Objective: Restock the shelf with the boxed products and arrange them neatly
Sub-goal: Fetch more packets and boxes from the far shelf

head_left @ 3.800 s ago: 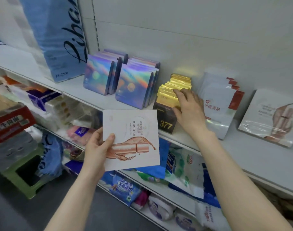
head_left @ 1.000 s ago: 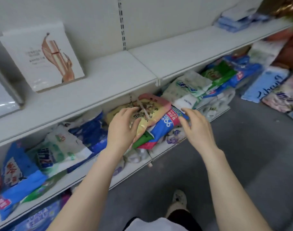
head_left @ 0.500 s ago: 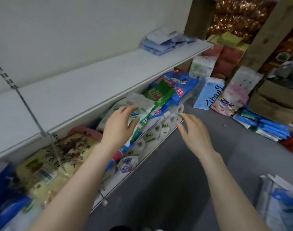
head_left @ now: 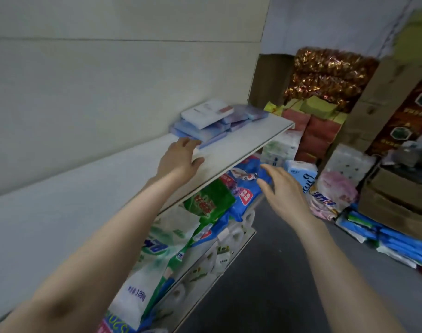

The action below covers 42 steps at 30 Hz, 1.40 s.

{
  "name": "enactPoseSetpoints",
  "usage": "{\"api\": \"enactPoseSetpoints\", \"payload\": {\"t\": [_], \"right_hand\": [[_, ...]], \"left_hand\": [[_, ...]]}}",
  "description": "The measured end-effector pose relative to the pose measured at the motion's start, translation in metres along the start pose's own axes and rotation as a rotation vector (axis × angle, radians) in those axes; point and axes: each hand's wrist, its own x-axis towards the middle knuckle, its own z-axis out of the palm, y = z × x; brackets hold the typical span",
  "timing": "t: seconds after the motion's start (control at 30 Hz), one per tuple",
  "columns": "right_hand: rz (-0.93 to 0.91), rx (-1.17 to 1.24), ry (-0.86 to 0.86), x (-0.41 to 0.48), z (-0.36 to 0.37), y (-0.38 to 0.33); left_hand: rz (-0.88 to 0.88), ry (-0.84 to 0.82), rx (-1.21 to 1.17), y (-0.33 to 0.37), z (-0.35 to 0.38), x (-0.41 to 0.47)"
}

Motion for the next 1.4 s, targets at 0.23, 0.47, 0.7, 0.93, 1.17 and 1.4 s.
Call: {"api": "enactPoseSetpoints", "payload": {"t": [0.23,0.47,0.7,0.93,1.17,1.4], "right_hand": [[-0.028,0.042,-0.038,0.128,0.020,0.039],[-0.105,0.075,-0.020,0.235,0.042,0.072],[-0.167,0.210,-0.053,0.351,0.082,0.091],[-0.591,-0.168,-0.077,0.392,0.131,0.094],[-0.529,0.092,0.069,0.352,0.115,0.076],[-0.515,0.186,-0.377,0.407,0.111,0.082]], "left_hand": [[0.010,-0.044,0.099,-0.029,0.070,0.168],[-0.085,-0.154,0.339,-0.044,0.105,0.222],[0.093,-0.088,0.454,-0.056,0.088,0.165],[-0.341,-0.026,0.165,-0.028,0.069,0.100],[-0.805,0.158,0.043,-0.003,0.093,0.116],[-1.100,0.432,-0.365,0.002,0.076,0.130]]}}
